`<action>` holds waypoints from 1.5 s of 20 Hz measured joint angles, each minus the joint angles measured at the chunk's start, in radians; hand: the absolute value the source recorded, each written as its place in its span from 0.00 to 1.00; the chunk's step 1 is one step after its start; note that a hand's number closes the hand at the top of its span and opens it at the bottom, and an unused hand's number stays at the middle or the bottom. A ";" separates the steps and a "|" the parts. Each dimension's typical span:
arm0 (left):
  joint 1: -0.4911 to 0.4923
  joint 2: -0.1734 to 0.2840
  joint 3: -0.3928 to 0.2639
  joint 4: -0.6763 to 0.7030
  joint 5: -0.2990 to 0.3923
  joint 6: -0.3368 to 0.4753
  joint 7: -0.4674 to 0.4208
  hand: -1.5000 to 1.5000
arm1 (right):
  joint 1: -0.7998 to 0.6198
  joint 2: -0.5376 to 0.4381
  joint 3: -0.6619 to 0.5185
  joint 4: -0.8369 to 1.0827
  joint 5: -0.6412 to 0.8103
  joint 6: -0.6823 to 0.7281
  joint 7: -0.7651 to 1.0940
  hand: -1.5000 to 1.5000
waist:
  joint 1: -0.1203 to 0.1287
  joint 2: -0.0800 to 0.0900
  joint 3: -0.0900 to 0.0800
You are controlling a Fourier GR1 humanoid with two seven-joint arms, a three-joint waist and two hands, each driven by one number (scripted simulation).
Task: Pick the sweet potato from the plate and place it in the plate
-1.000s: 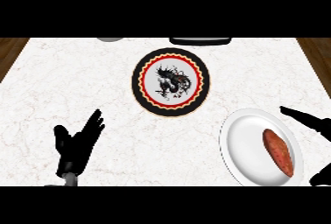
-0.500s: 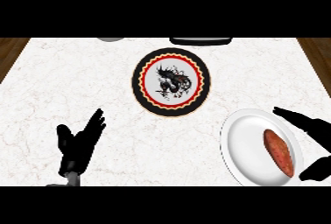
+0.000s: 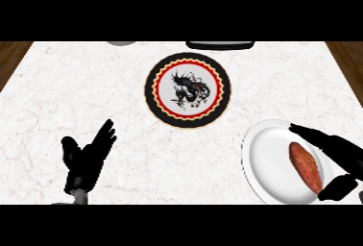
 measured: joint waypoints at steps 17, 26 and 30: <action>-0.028 -0.014 0.029 0.031 -0.017 -0.021 0.001 0.50 | -0.051 0.173 0.006 0.026 0.168 -0.206 -0.048 1.00 | -0.003 -0.003 -0.003; -0.040 -0.016 0.006 0.037 -0.026 -0.035 0.006 0.50 | -0.176 0.528 0.101 -0.065 0.276 -0.465 0.400 1.00 | 0.058 -0.013 -0.007; -0.048 -0.019 -0.006 0.045 -0.029 -0.043 0.008 0.50 | -0.244 0.565 0.144 -0.094 0.315 -0.607 0.585 1.00 | 0.081 -0.011 -0.006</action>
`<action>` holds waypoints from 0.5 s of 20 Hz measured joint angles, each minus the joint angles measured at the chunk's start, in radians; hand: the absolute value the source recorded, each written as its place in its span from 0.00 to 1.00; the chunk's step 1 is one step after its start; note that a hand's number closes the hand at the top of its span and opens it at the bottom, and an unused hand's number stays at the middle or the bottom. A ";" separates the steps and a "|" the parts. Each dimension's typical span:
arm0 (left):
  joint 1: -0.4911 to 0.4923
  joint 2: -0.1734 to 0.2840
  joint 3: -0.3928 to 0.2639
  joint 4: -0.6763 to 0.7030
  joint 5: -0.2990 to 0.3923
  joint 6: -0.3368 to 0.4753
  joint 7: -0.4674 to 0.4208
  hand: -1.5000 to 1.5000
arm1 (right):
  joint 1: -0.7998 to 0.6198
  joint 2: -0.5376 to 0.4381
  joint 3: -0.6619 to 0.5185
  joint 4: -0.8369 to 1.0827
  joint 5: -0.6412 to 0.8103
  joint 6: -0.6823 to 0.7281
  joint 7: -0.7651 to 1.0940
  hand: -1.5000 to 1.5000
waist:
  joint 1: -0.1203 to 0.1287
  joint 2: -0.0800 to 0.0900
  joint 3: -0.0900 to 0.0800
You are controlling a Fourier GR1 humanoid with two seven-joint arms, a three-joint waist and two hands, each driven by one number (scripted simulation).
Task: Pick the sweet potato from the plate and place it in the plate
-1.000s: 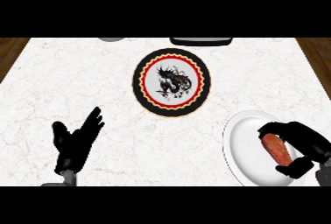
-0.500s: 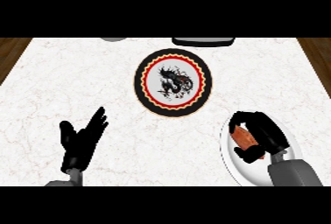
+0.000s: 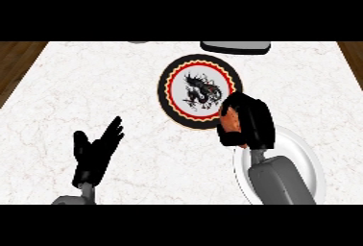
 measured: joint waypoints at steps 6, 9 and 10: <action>-0.016 -0.006 -0.017 0.008 -0.005 -0.010 0.005 0.50 | -0.096 0.017 0.055 -0.013 0.050 -0.221 0.301 1.00 | 0.028 0.007 0.001; -0.021 -0.013 -0.029 0.010 -0.008 -0.014 0.003 0.50 | -0.140 0.020 0.089 -0.001 0.081 -0.338 0.452 1.00 | 0.040 0.012 0.002; -0.026 -0.013 -0.029 0.012 -0.009 -0.014 0.003 0.50 | -0.157 0.021 0.102 0.006 0.091 -0.378 0.503 1.00 | 0.042 0.014 0.002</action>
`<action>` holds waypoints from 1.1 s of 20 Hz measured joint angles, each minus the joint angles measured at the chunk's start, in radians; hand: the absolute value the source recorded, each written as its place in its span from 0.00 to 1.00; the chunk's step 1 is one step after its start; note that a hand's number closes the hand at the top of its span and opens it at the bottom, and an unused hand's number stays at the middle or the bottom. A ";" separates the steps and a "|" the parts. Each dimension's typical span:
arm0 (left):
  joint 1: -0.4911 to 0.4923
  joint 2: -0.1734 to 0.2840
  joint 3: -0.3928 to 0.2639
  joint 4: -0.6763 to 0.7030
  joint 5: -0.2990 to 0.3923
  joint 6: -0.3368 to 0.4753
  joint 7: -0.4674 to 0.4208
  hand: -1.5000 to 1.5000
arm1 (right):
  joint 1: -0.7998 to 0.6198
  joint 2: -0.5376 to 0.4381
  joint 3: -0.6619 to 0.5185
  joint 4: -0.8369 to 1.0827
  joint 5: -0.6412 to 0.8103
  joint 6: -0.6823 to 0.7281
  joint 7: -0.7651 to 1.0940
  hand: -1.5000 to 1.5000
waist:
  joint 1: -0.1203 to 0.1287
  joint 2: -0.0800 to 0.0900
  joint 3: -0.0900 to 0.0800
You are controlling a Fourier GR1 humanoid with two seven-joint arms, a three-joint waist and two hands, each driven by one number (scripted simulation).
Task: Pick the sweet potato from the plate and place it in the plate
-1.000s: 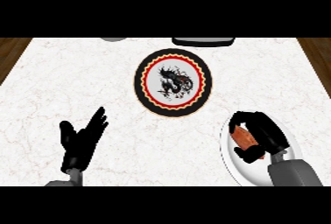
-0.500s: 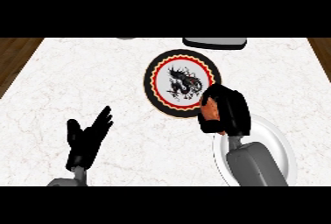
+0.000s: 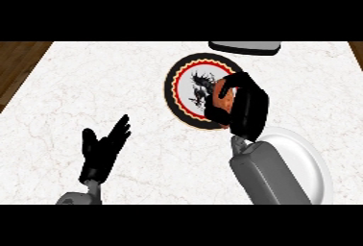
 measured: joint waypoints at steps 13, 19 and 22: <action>-0.022 0.009 0.025 0.010 0.004 0.008 0.007 0.50 | -0.209 -0.005 0.049 0.272 0.353 -0.215 0.381 1.00 | -0.026 0.010 0.001; -0.009 0.002 0.023 0.001 0.000 0.014 -0.007 0.50 | -0.276 -0.007 0.001 0.419 0.427 -0.284 0.414 1.00 | -0.037 0.013 0.004; -0.005 0.008 0.034 -0.004 0.009 0.012 -0.003 0.50 | -0.306 -0.006 -0.036 0.496 0.429 -0.339 0.404 1.00 | -0.048 0.013 0.004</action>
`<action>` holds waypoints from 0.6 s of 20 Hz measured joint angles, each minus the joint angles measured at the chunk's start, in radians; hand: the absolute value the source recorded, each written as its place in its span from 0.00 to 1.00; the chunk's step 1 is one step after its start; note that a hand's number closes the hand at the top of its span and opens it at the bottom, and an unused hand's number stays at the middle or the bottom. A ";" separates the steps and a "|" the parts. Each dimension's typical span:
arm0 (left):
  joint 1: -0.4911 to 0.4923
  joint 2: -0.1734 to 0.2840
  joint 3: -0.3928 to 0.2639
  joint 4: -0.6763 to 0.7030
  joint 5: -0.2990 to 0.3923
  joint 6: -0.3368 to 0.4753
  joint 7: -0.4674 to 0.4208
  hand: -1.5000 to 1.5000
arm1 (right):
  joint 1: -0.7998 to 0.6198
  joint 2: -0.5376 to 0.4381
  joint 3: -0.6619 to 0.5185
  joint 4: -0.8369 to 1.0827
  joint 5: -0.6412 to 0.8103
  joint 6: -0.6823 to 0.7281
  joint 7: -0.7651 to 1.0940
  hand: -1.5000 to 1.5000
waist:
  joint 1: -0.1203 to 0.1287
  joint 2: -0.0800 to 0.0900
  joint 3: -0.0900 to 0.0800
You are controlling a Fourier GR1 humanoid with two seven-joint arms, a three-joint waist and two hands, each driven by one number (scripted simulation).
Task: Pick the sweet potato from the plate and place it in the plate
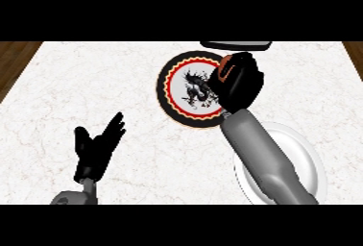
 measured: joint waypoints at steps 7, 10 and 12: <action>-0.012 -0.002 -0.001 0.001 -0.006 0.003 0.001 0.50 | -0.044 0.003 -0.094 0.193 -0.133 -0.049 0.004 0.00 | 0.006 0.008 0.001; -0.020 -0.012 -0.005 0.000 -0.006 0.007 0.007 0.50 | -0.062 0.006 -0.116 0.276 -0.268 -0.061 -0.024 0.00 | 0.012 0.013 0.002; -0.014 -0.013 -0.007 0.007 -0.007 0.002 -0.007 0.50 | -0.076 0.007 -0.126 0.315 -0.362 -0.079 -0.073 0.00 | 0.013 0.015 0.003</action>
